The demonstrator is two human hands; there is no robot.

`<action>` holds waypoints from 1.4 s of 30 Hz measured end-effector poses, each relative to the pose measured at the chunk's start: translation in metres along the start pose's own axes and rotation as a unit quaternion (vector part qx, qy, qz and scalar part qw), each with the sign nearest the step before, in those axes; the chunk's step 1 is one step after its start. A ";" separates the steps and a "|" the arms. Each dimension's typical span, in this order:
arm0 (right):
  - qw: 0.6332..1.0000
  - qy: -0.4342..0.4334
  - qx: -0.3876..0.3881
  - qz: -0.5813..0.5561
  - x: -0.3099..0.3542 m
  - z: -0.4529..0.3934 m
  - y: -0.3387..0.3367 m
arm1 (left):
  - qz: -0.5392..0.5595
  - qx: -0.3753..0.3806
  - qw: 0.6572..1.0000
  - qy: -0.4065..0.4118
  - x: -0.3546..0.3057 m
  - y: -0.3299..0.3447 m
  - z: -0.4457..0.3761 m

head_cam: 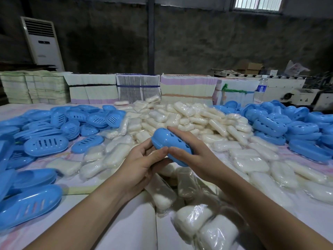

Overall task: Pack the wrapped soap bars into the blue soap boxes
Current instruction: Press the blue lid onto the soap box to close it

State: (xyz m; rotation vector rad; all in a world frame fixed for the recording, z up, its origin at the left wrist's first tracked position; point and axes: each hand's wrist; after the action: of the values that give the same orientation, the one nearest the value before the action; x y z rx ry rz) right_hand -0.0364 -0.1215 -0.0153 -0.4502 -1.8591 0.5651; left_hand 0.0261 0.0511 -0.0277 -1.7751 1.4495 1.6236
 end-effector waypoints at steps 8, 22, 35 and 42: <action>0.999 -0.004 0.021 0.040 0.004 0.004 -0.003 | -0.015 0.016 1.000 0.008 -0.004 0.001 0.000; 0.960 -0.185 -0.148 0.152 -0.005 0.001 -0.002 | 0.080 -0.022 0.996 -0.014 -0.011 0.001 -0.001; 0.979 -0.139 -0.120 0.087 -0.004 0.009 -0.014 | -0.394 -0.056 0.914 0.078 -0.011 -0.022 0.003; 0.984 -0.127 -0.103 0.075 -0.005 0.009 -0.019 | -0.487 -0.055 0.865 0.112 -0.015 -0.023 0.005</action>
State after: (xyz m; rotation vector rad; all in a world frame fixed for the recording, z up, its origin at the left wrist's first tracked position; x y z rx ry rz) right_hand -0.0440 -0.1415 -0.0113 -0.6851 -2.1513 0.5532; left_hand 0.0447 0.0709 -0.0247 -2.2491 0.3232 0.9696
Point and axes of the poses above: each hand's wrist, its own z-axis away from the middle knuckle, its own y-axis out of the palm, x = y × z, and after that the axes turned 12 degrees about x, right-handed
